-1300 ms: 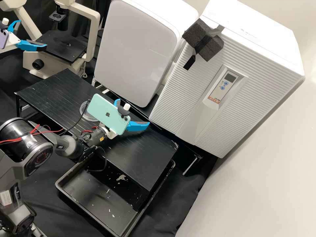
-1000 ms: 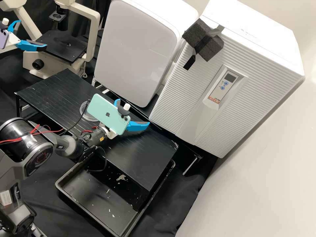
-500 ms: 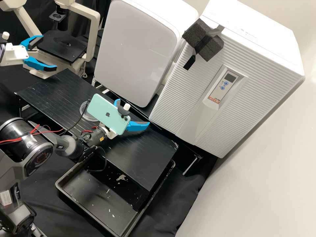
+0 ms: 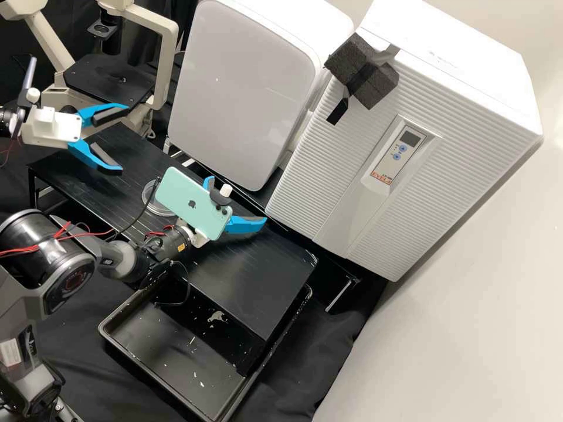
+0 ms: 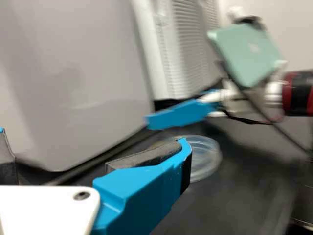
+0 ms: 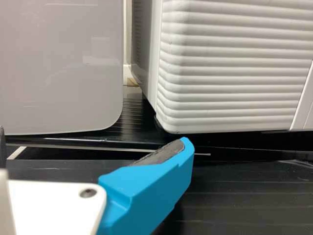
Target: Place the petri dish on the microscope
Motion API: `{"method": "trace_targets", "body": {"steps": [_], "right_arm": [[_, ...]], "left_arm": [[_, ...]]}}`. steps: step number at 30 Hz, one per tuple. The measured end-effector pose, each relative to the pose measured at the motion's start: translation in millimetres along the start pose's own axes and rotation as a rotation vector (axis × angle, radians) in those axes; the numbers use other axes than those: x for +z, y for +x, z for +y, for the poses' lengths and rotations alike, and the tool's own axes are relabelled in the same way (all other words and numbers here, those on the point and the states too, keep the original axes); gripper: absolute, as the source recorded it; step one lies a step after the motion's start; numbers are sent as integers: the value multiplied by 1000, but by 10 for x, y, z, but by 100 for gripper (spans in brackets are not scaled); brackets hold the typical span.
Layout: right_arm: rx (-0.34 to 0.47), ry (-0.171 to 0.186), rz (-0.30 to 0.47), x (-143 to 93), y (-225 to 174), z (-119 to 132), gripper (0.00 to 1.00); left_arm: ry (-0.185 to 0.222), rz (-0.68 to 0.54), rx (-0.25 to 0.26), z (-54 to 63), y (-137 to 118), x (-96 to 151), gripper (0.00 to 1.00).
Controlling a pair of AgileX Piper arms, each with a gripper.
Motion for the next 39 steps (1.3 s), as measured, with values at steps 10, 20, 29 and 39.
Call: {"method": "trace_targets", "body": {"steps": [10,20,29,39], "right_arm": [[0,0,0,0,0,0,100],[0,0,0,0,0,0,100],[0,0,0,0,0,0,100],[0,0,0,0,0,0,100]], "left_arm": [[-174,-151,-106,-32,307,224,100],[-181,-132,-182,-151,489,233,100],[-202,-114,-203,-220,666,154,100],[-234,-117,-224,-242,813,194,100]]}}
